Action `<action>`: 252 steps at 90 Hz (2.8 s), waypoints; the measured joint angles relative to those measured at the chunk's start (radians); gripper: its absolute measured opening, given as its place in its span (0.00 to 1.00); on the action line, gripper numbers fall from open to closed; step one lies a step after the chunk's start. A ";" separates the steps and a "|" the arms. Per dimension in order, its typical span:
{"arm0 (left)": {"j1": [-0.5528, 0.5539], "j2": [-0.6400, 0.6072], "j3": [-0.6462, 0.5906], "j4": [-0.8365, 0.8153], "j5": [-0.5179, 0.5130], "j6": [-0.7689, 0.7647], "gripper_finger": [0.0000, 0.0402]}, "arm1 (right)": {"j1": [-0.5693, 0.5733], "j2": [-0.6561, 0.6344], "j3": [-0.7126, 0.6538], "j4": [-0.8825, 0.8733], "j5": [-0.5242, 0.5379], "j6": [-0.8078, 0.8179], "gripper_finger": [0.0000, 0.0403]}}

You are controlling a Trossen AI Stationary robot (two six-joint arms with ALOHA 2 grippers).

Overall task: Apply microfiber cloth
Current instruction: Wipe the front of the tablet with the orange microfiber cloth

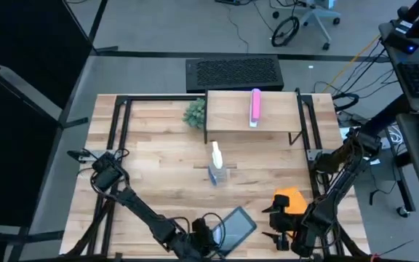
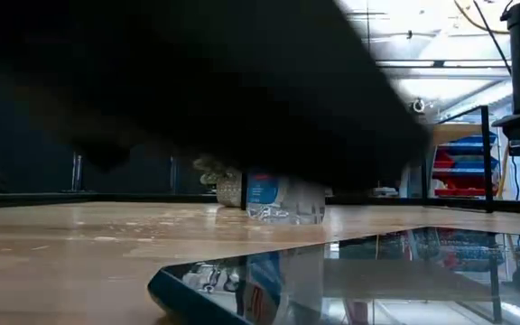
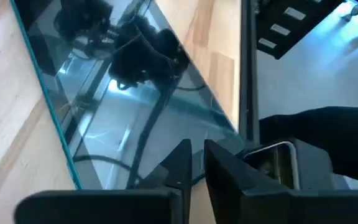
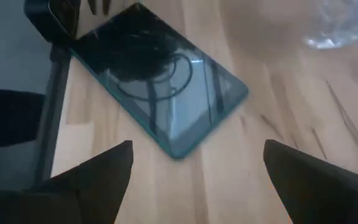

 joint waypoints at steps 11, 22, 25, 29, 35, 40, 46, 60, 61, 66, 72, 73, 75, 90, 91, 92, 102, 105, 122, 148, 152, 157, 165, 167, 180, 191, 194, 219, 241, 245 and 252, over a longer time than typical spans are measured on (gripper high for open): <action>0.000 0.004 0.002 0.002 0.000 -0.001 0.01 | -0.030 0.043 0.000 0.062 0.000 -0.053 0.84; 0.000 0.005 0.002 0.003 0.000 -0.001 0.00 | -0.061 0.083 0.000 0.102 -0.010 -0.087 0.80; 0.000 0.005 0.002 0.004 0.000 -0.001 0.00 | -0.069 0.093 0.000 0.106 -0.021 -0.095 0.78; 0.000 0.005 0.002 0.003 0.000 -0.001 0.00 | -0.078 0.107 -0.001 0.116 -0.031 -0.107 0.74; 0.000 0.005 0.002 0.002 0.000 -0.001 0.00 | -0.085 0.130 -0.001 0.142 -0.050 -0.128 0.67; 0.001 0.005 0.002 0.003 -0.002 0.005 0.00 | -0.092 0.149 -0.001 0.161 -0.062 -0.146 0.60; 0.005 0.005 0.002 0.001 -0.013 0.016 0.00 | -0.104 0.170 -0.001 0.197 -0.068 -0.170 0.53; 0.021 0.019 0.002 -0.032 -0.014 0.025 0.00 | -0.135 0.208 -0.001 0.241 -0.113 -0.196 0.41; 0.022 0.021 0.002 -0.037 -0.014 0.025 0.00 | -0.136 0.210 -0.001 0.240 -0.118 -0.195 0.40; 0.030 0.033 0.002 -0.043 -0.012 0.024 0.00 | -0.136 0.211 -0.002 0.240 -0.139 -0.192 0.37; 0.038 0.038 0.004 -0.058 -0.009 0.024 0.00 | -0.128 0.213 -0.001 0.238 -0.153 -0.167 0.34; 0.039 0.038 0.004 -0.062 -0.008 0.024 0.00 | -0.127 0.213 -0.001 0.236 -0.154 -0.161 0.34; 0.043 0.038 0.005 -0.072 -0.008 0.024 0.00 | -0.125 0.214 -0.001 0.233 -0.155 -0.151 0.33; 0.085 0.036 0.006 -0.113 -0.007 0.050 0.00 | -0.098 0.213 -0.001 0.222 -0.177 -0.082 0.31; 0.088 0.036 0.006 -0.111 -0.006 0.056 0.00 | -0.096 0.212 0.000 0.222 -0.178 -0.078 0.31; 0.091 0.036 0.005 -0.108 -0.005 0.061 0.00 | -0.093 0.212 0.000 0.221 -0.179 -0.073 0.31; 0.126 0.038 0.004 -0.087 0.008 0.109 0.00 | -0.080 0.209 0.000 0.220 -0.191 -0.054 0.31; 0.137 0.038 0.004 -0.087 0.008 0.117 0.00 | -0.079 0.203 0.000 0.218 -0.202 -0.054 0.31; 0.167 -0.005 0.000 -0.123 -0.002 0.186 0.00 | -0.081 0.067 -0.002 0.157 -0.250 -0.071 0.31; 0.113 -0.075 0.001 -0.107 -0.003 0.186 0.00 | -0.012 -0.191 0.000 -0.284 -0.307 0.191 0.31; 0.113 -0.062 0.000 -0.107 0.002 0.173 0.00 | 0.001 -0.204 -0.001 -0.360 -0.323 0.286 0.31; 0.115 -0.055 0.000 -0.106 0.002 0.159 0.00 | 0.009 -0.213 -0.001 -0.424 -0.370 0.378 0.33; 0.121 -0.056 0.001 -0.096 0.004 0.157 0.00 | 0.010 -0.209 -0.001 -0.481 -0.485 0.460 0.39; 0.123 -0.056 0.001 -0.094 0.010 0.157 0.00 | 0.010 -0.206 -0.001 -0.490 -0.509 0.476 0.42; 0.128 -0.056 0.001 -0.079 0.022 0.159 0.00 | 0.013 -0.167 -0.001 -0.559 -0.585 0.596 0.61; 0.129 -0.046 0.002 -0.065 0.028 0.162 0.00 | 0.017 -0.110 -0.017 -0.560 -0.598 0.648 0.75; 0.131 -0.039 0.002 -0.066 0.028 0.165 0.00 | 0.017 -0.096 -0.030 -0.537 -0.611 0.650 0.78; 0.153 0.037 0.005 -0.030 0.032 0.165 0.00 | 0.025 -0.024 -0.167 -0.273 -0.618 0.691 0.73; 0.157 0.039 0.005 -0.034 0.027 0.183 0.00 | 0.042 -0.041 -0.177 -0.229 -0.597 0.601 0.28; 0.157 0.039 0.005 -0.034 0.021 0.183 0.00 | 0.043 -0.054 -0.162 -0.224 -0.572 0.567 0.16; 0.158 0.039 0.005 -0.036 0.013 0.183 0.00 | 0.046 -0.066 -0.120 -0.193 -0.459 0.463 0.04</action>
